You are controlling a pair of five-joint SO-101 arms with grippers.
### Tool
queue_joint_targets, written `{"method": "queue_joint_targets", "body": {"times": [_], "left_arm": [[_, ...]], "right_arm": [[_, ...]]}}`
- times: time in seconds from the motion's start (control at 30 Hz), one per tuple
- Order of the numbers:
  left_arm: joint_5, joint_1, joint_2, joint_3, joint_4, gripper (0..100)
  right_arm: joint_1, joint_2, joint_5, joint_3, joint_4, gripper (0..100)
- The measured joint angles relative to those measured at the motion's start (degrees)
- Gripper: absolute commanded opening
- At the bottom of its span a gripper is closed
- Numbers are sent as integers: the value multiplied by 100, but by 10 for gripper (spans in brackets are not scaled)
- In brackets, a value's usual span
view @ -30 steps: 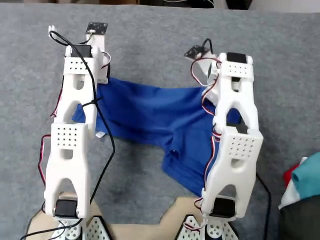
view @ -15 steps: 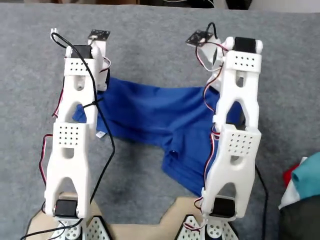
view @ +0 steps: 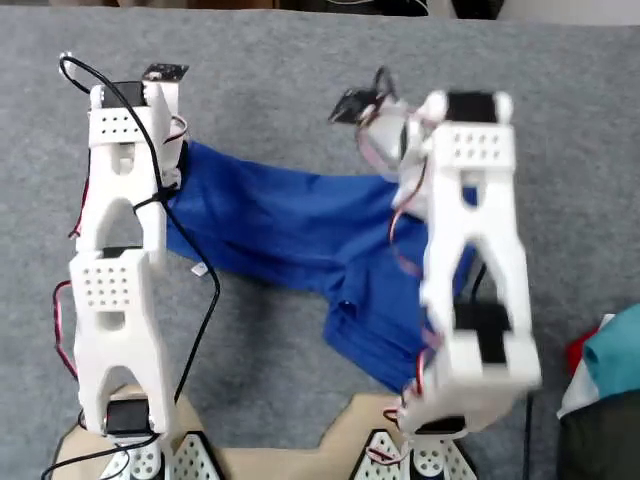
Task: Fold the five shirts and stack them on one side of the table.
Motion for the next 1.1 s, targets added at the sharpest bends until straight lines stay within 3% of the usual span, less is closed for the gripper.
{"method": "queue_joint_targets", "body": {"times": [0.2, 0.37, 0.6, 0.83, 1.1], "left_arm": [[0, 0, -1899, 2207, -273, 19], [0, -79, -3596, 4448, -1029, 19], [0, -70, -5881, 7640, -2338, 19], [0, -70, -7358, 9459, -2936, 19], [0, -70, -8070, 10004, -2945, 19]], "right_arm": [[-923, -2760, -44, 3833, -1266, 107], [-1152, -3815, -70, 5837, -1486, 244], [-1530, -3921, -114, 6215, -1495, 295], [-1952, -3921, -466, 6391, -1495, 289], [-1837, -3921, -826, 6919, -2198, 80]]}}
